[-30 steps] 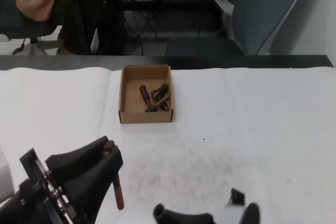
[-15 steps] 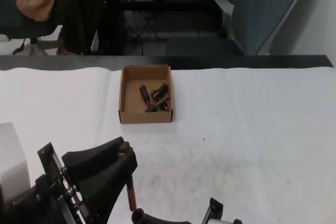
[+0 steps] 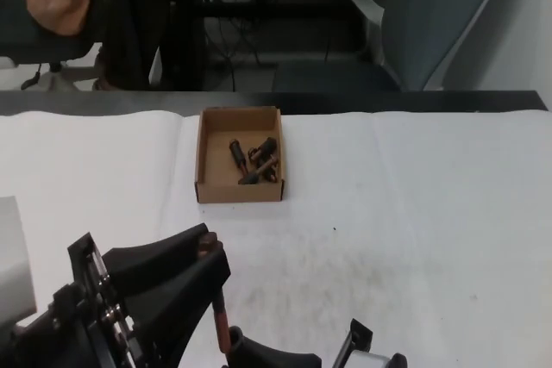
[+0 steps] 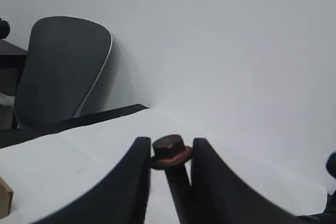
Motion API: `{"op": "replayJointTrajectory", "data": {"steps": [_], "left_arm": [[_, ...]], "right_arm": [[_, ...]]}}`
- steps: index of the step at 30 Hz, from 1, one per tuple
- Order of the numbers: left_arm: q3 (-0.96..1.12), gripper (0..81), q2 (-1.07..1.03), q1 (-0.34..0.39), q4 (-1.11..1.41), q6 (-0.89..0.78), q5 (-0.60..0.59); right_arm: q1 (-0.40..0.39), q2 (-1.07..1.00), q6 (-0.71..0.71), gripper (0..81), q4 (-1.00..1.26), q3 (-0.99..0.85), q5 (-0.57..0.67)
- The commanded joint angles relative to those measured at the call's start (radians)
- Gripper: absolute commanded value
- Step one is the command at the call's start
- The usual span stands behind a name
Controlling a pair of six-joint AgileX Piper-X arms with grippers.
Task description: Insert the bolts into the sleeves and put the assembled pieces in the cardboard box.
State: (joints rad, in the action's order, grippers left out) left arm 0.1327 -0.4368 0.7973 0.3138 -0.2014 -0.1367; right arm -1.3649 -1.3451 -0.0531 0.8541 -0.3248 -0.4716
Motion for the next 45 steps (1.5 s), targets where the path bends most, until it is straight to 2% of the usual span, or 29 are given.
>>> {"op": "replayJointTrajectory", "data": {"steps": [1, 12, 17, 20, 23, 24, 26, 28, 29, 30, 35, 40, 42, 45], "left_arm": [[0.003, 1.8, -0.002, 0.004, 0.006, 0.014, -0.015], [0.003, 1.8, -0.002, 0.004, 0.006, 0.034, -0.023], [0.003, 1.8, -0.002, 0.004, 0.006, 0.014, -0.132], [0.003, 1.8, -0.002, 0.004, -0.011, 0.014, -0.198], [0.003, 2.7, -0.002, 0.004, -0.085, 0.014, -0.211], [0.003, 7.3, -0.002, 0.004, -0.105, 0.014, -0.210], [0.003, 26.0, -0.002, 0.004, -0.146, 0.014, -0.226], [0.003, 51.0, -0.002, 0.004, -0.152, 0.014, -0.234], [0.003, 67.3, -0.002, 0.004, -0.152, 0.014, -0.230], [0.003, 70.0, -0.002, 0.004, -0.143, 0.014, -0.220], [0.003, 70.0, -0.002, 0.004, -0.011, 0.014, -0.179], [0.005, 69.3, 0.022, 0.004, 0.216, 0.023, -0.152], [0.005, 59.4, 0.049, 0.004, 0.254, 0.054, -0.088], [0.005, 36.4, 0.114, 0.004, 0.217, 0.172, 0.048]], "right_arm": [[-0.003, 0.005, -0.008, 0.6, 0.057, -0.016, 0.022], [-0.003, 0.005, -0.038, 0.6, 0.061, -0.017, 0.041], [0.002, 0.005, -0.076, 0.6, 0.064, -0.017, -0.028], [0.010, 0.005, -0.087, 0.6, 0.075, -0.017, -0.019], [0.010, 0.005, -0.086, 0.6, 0.087, -0.017, -0.012], [0.010, 0.005, -0.086, 0.6, 0.087, -0.017, -0.012], [0.010, 0.005, -0.086, 0.6, 0.087, -0.017, -0.009], [0.010, 0.005, -0.086, 0.6, 0.087, -0.017, -0.009], [0.010, 0.005, -0.086, 0.6, 0.087, -0.017, -0.009], [0.010, 0.005, -0.086, 0.6, 0.087, -0.017, -0.009], [0.018, 0.005, -0.074, 0.6, 0.075, -0.017, -0.108], [0.098, 0.007, -0.066, 0.6, 0.032, -0.017, -0.104], [0.152, 0.007, -0.066, 0.6, 0.014, -0.017, -0.070], [0.249, 0.007, -0.066, 0.6, -0.019, -0.026, 0.058]]}}
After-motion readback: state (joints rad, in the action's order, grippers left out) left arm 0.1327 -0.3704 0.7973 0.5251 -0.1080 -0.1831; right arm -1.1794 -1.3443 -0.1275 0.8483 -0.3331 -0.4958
